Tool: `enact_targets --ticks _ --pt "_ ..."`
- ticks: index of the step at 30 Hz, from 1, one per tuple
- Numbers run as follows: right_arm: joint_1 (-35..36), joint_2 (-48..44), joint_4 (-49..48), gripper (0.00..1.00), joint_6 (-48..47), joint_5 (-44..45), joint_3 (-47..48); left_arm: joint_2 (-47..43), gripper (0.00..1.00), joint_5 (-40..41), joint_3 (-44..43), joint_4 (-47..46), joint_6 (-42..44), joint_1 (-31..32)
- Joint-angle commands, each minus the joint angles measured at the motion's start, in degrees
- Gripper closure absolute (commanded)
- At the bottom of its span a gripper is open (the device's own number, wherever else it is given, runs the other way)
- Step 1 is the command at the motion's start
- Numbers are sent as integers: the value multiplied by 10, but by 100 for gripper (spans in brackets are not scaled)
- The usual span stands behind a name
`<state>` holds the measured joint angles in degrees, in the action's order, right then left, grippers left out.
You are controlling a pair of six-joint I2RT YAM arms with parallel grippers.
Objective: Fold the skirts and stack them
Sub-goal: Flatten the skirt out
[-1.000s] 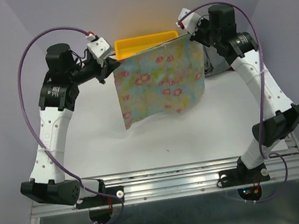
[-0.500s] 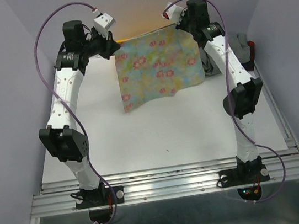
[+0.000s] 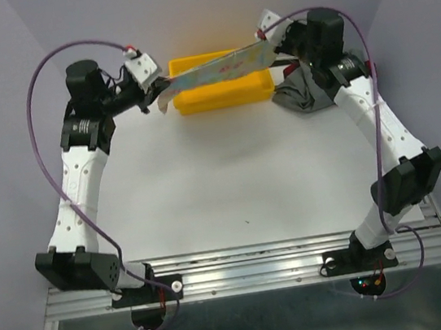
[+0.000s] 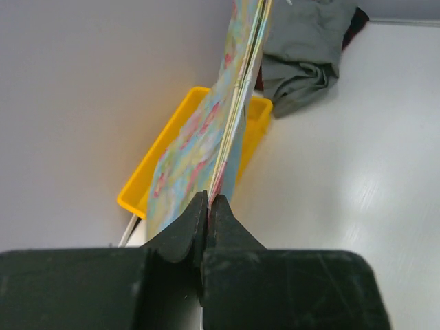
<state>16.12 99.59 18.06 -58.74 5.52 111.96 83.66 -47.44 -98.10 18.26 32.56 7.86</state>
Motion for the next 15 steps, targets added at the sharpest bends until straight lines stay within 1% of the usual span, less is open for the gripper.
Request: enact_targets --ticks 1,2,3,4,5,6,7,8,10,11,13,14,15 --pt "-60 -65 -25 99 16 89 -225 -85 100 69 162 38 150 -50" --pt "-55 -79 -31 99 9 74 -274 -109 100 64 226 51 197 -50" --pt "-55 -94 -28 99 9 62 -318 -109 100 62 227 62 197 -50" --pt "-50 -122 -17 99 0 51 -355 -132 100 62 285 72 231 -46" --pt "-50 -136 -11 99 -3 39 -427 -146 100 64 314 92 250 -45" --pt "-50 -149 -1 99 -12 28 -456 -167 100 65 340 105 268 -43" --pt "-50 -163 13 99 -23 23 -483 -176 100 65 385 120 289 -38" --pt "-50 -191 25 99 -33 13 -535 -187 100 60 402 156 331 -35" --pt "-50 -224 52 99 -66 -3 -580 -210 100 54 440 197 367 -24" --pt "-50 -260 64 99 -78 -9 -623 -217 100 52 449 224 378 -7" --pt "-50 -295 96 99 -102 -42 -653 -237 99 40 469 243 380 13" --pt "-50 -312 123 99 -123 -49 -668 -243 94 37 474 259 383 23" --pt "-44 -340 137 96 -138 -78 -679 -249 89 33 478 266 389 49"
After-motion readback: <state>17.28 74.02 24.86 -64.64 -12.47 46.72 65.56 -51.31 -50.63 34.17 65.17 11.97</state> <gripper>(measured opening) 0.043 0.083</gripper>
